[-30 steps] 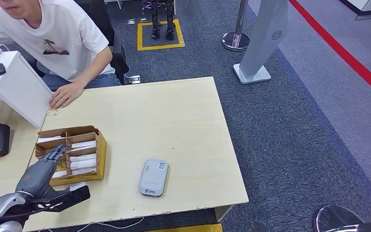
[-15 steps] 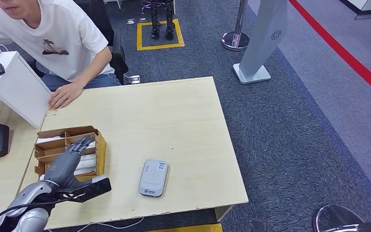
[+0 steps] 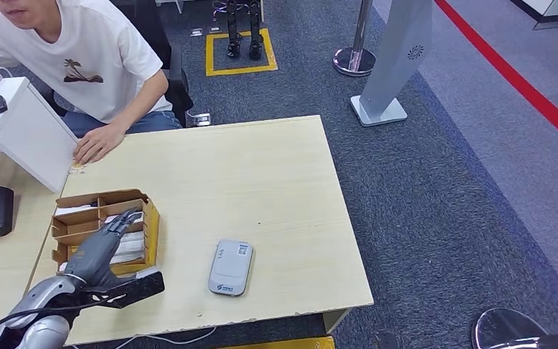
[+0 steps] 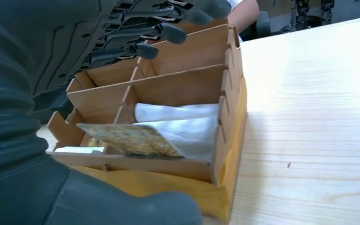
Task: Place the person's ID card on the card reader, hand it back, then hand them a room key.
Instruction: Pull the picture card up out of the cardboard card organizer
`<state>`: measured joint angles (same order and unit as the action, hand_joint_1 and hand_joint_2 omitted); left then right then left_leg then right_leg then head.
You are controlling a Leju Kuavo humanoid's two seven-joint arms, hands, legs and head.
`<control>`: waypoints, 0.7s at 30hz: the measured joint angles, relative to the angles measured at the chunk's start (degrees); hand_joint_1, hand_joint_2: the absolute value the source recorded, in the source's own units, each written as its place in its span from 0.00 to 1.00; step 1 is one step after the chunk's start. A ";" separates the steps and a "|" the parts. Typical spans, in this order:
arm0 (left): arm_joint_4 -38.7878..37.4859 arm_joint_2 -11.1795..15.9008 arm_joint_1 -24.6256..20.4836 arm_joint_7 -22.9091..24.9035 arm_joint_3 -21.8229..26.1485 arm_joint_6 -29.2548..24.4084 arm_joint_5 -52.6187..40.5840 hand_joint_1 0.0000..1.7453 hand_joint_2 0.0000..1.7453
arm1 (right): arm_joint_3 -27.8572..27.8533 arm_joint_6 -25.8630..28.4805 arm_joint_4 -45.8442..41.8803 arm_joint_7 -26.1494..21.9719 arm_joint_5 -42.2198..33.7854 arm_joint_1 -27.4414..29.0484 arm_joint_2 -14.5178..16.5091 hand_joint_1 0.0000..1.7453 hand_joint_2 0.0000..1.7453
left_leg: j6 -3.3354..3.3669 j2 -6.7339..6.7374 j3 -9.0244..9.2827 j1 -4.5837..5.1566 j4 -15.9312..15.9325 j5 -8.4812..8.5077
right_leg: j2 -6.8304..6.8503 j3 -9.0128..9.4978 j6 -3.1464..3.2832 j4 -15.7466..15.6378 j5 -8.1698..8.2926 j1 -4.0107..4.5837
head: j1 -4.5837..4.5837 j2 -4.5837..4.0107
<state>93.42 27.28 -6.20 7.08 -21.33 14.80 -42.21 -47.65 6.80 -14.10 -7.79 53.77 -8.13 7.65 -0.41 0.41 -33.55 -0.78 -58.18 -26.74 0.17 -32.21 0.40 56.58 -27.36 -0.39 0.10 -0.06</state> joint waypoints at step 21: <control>6.87 8.22 8.02 1.85 1.74 0.02 0.39 0.00 1.00 | -0.02 0.00 0.00 -0.17 -0.44 0.52 0.00 0.00 0.00 | 0.00 -0.03 -0.02 0.00 0.00 0.00 | 0.01 0.01 -0.02 0.00 -0.03 0.00 | 0.01 0.01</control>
<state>100.29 35.50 1.82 8.93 -19.60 14.82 -41.82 -47.67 6.80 -14.10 -7.96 53.33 -7.61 7.65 -0.41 0.38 -33.57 -0.78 -58.17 -26.74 0.18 -32.20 0.38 56.58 -27.39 -0.39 0.10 -0.05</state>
